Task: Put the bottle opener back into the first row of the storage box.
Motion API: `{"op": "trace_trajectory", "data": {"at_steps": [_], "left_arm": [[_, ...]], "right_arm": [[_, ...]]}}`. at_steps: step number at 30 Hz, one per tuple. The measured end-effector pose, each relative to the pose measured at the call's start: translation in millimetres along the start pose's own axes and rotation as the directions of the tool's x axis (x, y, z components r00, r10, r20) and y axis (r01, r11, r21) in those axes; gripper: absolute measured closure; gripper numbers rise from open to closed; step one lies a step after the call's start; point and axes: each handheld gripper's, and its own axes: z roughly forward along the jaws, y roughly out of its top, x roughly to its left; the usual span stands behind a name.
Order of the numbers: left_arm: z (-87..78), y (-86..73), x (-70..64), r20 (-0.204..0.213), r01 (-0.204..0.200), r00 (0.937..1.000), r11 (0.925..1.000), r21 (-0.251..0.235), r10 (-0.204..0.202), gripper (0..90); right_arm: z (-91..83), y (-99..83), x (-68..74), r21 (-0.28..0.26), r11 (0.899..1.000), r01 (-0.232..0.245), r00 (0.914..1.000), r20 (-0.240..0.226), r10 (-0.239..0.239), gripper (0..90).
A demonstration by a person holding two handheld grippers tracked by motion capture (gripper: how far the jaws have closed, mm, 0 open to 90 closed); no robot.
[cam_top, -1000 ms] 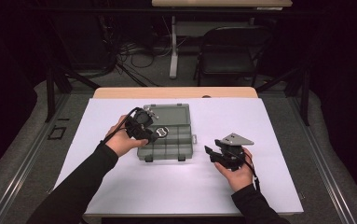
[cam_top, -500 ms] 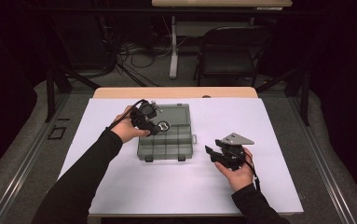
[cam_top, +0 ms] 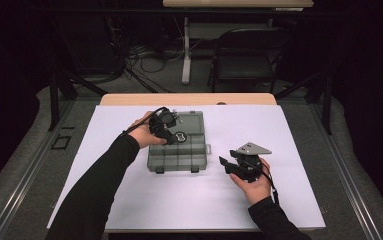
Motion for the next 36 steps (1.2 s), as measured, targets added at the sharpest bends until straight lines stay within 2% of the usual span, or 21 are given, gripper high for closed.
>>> {"op": "trace_trajectory", "data": {"at_steps": [8,15,22,36], "left_arm": [[11.6,2.8,1.6,0.007,-0.019,0.9998,0.9998,0.01,0.019,64.9],[19.0,6.2,-0.9,0.009,-0.051,0.9987,0.9978,0.042,0.05,64.9],[28.2,8.5,-2.4,-0.005,-0.063,0.998,0.9967,0.051,0.064,64.9],[35.3,9.7,-1.1,0.0,-0.066,0.9978,0.9952,0.073,0.066,64.9]], "right_arm": [[-0.4,0.0,-2.1,0.002,1.0,-0.008,1.0,0.003,0.008,49.9],[-0.5,0.0,-2.3,-0.001,1.0,-0.004,1.0,0.001,0.004,49.9],[-1.0,0.0,-2.5,-0.002,1.0,-0.006,1.0,0.001,0.006,49.9],[-0.9,-0.1,-2.5,0.0,1.0,-0.008,1.0,-0.001,0.008,49.9]]}}
